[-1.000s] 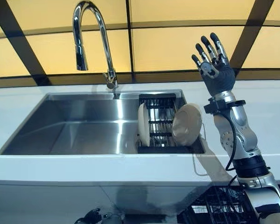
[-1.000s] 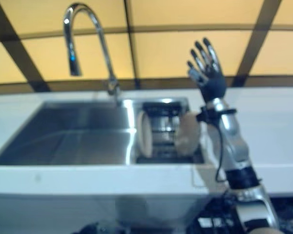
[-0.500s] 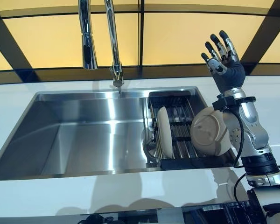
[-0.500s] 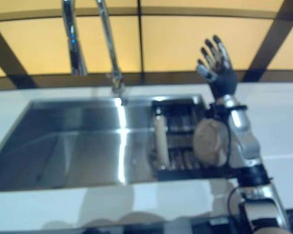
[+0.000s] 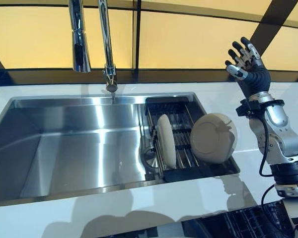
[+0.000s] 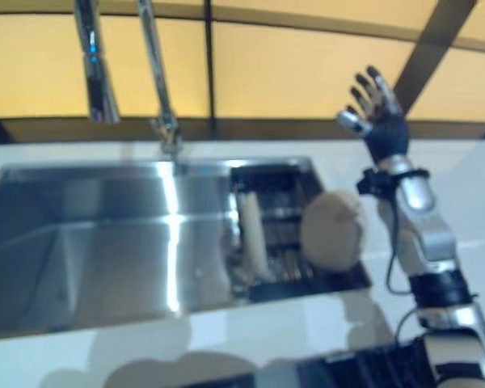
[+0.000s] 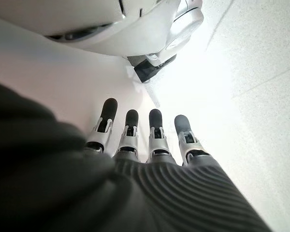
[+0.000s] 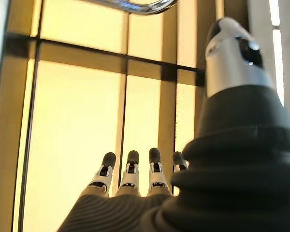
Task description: Take plates into dishwasher
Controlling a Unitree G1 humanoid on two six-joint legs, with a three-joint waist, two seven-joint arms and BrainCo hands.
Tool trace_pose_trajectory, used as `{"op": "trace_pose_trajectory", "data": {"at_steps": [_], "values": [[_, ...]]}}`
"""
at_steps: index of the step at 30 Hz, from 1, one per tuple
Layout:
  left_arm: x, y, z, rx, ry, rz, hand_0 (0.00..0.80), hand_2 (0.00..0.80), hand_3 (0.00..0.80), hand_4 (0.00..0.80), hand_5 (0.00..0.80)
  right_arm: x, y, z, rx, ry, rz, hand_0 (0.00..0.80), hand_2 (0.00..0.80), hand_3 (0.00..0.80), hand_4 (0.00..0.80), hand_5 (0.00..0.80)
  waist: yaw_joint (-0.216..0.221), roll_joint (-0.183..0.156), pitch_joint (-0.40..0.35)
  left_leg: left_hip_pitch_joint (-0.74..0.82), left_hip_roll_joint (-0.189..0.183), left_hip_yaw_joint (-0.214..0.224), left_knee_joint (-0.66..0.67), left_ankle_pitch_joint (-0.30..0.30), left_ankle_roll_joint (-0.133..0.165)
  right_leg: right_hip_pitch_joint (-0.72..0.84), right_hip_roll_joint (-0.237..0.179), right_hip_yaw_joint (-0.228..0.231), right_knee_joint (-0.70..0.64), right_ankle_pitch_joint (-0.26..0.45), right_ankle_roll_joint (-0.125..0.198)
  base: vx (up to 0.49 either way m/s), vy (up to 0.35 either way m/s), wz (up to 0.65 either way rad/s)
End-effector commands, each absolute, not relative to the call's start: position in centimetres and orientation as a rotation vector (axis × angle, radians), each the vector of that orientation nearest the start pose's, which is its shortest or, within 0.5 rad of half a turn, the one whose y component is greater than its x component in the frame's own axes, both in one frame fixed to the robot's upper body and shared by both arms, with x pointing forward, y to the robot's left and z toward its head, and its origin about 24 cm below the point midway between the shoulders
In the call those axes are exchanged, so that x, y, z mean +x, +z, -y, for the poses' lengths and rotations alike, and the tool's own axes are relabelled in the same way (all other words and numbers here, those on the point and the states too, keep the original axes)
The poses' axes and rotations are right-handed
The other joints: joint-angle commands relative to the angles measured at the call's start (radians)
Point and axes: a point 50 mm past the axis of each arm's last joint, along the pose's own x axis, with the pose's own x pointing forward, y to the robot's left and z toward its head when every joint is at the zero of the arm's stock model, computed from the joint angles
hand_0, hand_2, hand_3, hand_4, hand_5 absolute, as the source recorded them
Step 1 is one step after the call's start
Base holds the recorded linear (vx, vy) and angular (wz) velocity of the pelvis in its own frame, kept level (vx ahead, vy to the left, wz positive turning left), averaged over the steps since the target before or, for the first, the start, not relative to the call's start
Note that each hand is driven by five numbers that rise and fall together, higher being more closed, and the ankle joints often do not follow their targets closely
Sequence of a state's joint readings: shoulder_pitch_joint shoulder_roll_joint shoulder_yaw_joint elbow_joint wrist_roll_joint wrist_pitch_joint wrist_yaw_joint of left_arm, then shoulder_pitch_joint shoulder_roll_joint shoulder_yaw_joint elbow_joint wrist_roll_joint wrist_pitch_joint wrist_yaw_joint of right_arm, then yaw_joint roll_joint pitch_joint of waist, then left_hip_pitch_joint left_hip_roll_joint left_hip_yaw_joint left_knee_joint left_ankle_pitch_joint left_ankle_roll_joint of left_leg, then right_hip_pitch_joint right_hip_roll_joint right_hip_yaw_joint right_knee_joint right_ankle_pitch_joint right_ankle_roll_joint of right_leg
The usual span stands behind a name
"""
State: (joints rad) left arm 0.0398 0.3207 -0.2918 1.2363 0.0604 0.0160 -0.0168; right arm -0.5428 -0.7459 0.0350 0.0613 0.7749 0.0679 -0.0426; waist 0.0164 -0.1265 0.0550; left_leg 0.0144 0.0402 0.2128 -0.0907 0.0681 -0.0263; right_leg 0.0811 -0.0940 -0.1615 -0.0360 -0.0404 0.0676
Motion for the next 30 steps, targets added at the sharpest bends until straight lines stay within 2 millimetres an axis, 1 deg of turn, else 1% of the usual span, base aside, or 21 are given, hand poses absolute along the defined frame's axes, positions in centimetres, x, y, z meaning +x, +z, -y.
{"op": "trace_pose_trajectory", "data": {"at_steps": [1, 4, 7, 14, 17, 22, 30], "values": [[12.2, -14.6, -25.7, 0.547, -0.105, -1.158, 0.0, 0.0, 0.0, 0.0, 0.0, 32.0, 25.1, 27.0, -0.038, 0.007, 0.391, 0.0, 0.0, 0.0, 0.0, 0.0, 0.026, -0.001, -0.022, -0.018, -0.003, -0.022, 0.004, -0.023, 0.016, -0.007, -0.098, -0.032, 0.048, 0.109, 0.094, -0.015, -0.042, 0.01], [12.3, -14.5, -25.9, 0.565, -0.11, -1.157, 0.0, 0.0, 0.0, 0.0, 0.0, 32.2, 24.4, 27.4, -0.053, 0.025, 0.304, 0.0, 0.0, 0.0, 0.0, 0.0, 0.021, -0.006, -0.019, -0.014, -0.003, -0.013, 0.003, -0.026, 0.017, -0.006, -0.103, -0.035, 0.052, 0.117, 0.099, -0.015, -0.024, 0.0], [12.4, -14.3, -26.3, 0.569, -0.1, -1.158, 0.0, 0.0, 0.0, 0.0, 0.0, 32.6, 23.3, 27.5, -0.067, 0.041, 0.203, 0.0, 0.0, 0.0, 0.0, 0.0, 0.015, -0.002, -0.018, -0.006, -0.003, -0.009, 0.003, -0.028, 0.018, -0.007, -0.102, -0.034, 0.052, 0.113, 0.099, 0.0, 0.0, 0.0], [12.7, -14.0, -26.8, 0.569, -0.092, -1.16, 0.0, 0.0, 0.0, 0.0, 0.0, 33.6, 20.8, 27.8, -0.043, 0.062, 0.022, 0.0, 0.0, 0.0, 0.0, 0.0, 0.021, 0.006, -0.017, 0.004, 0.0, -0.021, 0.003, -0.03, 0.012, -0.003, -0.092, -0.036, 0.045, 0.096, 0.091, -0.002, -0.004, 0.01], [12.7, -14.0, -26.6, 0.566, -0.095, -1.161, 0.0, 0.0, 0.0, 0.0, 0.0, 33.8, 20.2, 28.1, -0.04, 0.047, -0.022, 0.0, 0.0, 0.0, 0.0, 0.0, 0.025, 0.006, -0.014, 0.008, 0.001, -0.026, 0.003, -0.031, 0.011, 0.001, -0.091, -0.042, 0.046, 0.094, 0.089, -0.011, -0.013, 0.07], [12.5, -14.2, -26.5, 0.57, -0.101, -1.157, 0.0, 0.0, 0.0, 0.0, 0.0, 33.9, 20.1, 29.0, -0.058, -0.003, -0.053, 0.0, 0.0, 0.0, 0.0, 0.0, 0.029, 0.004, -0.011, 0.011, 0.0, -0.034, 0.003, -0.034, 0.01, 0.003, -0.09, -0.045, 0.05, 0.091, 0.088, -0.014, -0.008, 0.07], [12.7, -14.1, -26.4, 0.571, -0.1, -1.147, 0.0, 0.0, 0.0, 0.0, 0.0, 33.7, 20.3, 30.5, -0.057, -0.076, -0.073, 0.0, 0.0, 0.0, 0.0, 0.0, 0.031, 0.002, -0.004, 0.02, 0.003, -0.038, 0.003, -0.037, 0.008, -0.001, -0.089, -0.05, 0.057, 0.091, 0.088, -0.008, -0.001, 0.02]]}}
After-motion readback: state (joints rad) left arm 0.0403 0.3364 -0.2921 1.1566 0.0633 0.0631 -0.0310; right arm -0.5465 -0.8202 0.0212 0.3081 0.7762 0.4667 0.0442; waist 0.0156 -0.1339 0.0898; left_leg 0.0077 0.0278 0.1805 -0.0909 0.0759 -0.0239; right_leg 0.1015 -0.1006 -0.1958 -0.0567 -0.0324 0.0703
